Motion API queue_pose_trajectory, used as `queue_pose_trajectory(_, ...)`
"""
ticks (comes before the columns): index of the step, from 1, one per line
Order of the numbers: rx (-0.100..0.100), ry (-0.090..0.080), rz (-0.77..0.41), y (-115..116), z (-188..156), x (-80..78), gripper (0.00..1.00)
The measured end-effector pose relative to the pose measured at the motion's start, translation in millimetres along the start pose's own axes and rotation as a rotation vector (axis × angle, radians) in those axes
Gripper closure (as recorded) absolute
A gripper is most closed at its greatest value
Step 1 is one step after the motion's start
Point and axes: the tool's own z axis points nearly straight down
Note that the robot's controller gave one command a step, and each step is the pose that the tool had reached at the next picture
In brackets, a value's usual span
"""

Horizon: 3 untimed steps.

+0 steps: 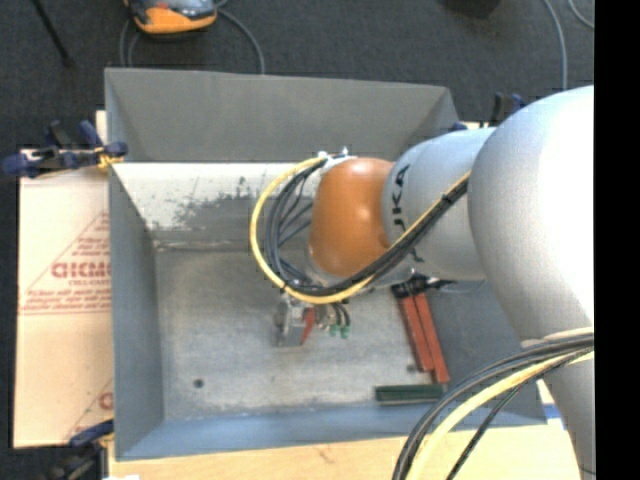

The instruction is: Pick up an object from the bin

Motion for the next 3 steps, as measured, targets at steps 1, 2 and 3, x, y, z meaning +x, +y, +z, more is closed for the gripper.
queue_pose_trajectory(1, 0.0, 0.0, 0.002, 0, 0, 0.0, 0.0)
queue_pose_trajectory(2, 0.0, 0.0, 0.002, 0, 0, 0.0, 0.0)
queue_pose_trajectory(3, 0.002, 0.005, -0.013, -59, -45, 29.3, 0.0)
